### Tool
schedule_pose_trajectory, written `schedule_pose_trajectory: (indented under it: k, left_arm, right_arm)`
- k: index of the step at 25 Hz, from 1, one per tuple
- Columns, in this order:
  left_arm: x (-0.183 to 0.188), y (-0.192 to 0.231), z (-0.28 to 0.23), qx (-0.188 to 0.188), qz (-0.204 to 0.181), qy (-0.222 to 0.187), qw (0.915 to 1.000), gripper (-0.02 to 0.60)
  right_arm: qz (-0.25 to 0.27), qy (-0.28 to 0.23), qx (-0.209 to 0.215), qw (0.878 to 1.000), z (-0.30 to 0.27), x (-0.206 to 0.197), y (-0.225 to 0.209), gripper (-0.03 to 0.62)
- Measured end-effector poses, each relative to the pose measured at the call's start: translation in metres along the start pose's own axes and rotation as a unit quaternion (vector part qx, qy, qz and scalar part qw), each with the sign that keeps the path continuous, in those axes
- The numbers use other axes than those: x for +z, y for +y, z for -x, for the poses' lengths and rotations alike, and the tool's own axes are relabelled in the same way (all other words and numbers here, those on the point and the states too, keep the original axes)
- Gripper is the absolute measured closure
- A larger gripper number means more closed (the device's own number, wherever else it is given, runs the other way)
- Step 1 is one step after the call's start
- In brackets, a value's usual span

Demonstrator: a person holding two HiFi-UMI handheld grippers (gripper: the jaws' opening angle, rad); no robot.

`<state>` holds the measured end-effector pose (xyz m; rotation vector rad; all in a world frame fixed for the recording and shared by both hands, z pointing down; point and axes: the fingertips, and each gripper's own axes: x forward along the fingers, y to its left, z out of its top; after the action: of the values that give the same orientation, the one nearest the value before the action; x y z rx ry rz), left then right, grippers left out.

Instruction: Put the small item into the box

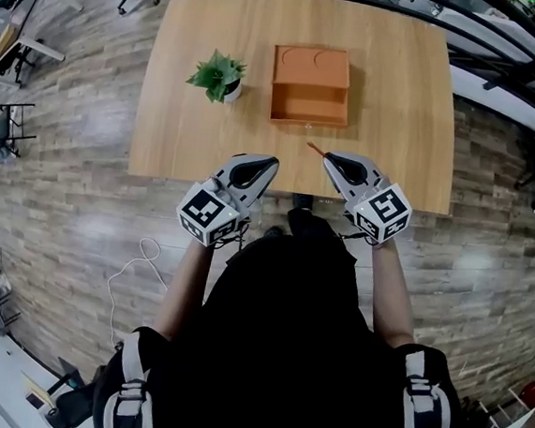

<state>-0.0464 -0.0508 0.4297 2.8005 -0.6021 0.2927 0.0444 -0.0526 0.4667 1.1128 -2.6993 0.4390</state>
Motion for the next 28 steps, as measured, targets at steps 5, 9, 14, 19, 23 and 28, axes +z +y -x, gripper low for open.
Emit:
schedule_pose_trajectory:
  k: [5,9,14,19,23,28]
  left_arm:
    - [0.005,0.014,-0.022,0.019,-0.002,0.006,0.9998,0.558]
    - [0.013,0.025,-0.033,0.038,-0.005,0.004,0.9993,0.558]
    - [0.015,0.041,-0.044,0.067,0.004,-0.007,0.9977,0.558]
    - [0.013,0.053,-0.049,0.089,0.01,-0.009,0.9959,0.558]
    - [0.013,0.064,-0.044,0.109,0.018,-0.012,0.9938,0.558]
    - [0.011,0.085,-0.037,0.126,0.033,-0.014,0.9914,0.558]
  right_arm:
    - [-0.001,0.006,0.023,1.0,-0.011,0.0,-0.028,0.563]
    - [0.002,0.014,0.041,0.999,-0.02,0.001,-0.048,0.563]
    - [0.015,0.031,0.065,0.997,-0.034,0.002,-0.068,0.563]
    - [0.022,0.047,0.077,0.996,-0.048,-0.004,-0.092,0.563]
    - [0.02,0.062,0.083,0.994,-0.063,-0.011,-0.106,0.563]
    - [0.012,0.089,0.091,0.992,-0.09,-0.026,-0.117,0.563]
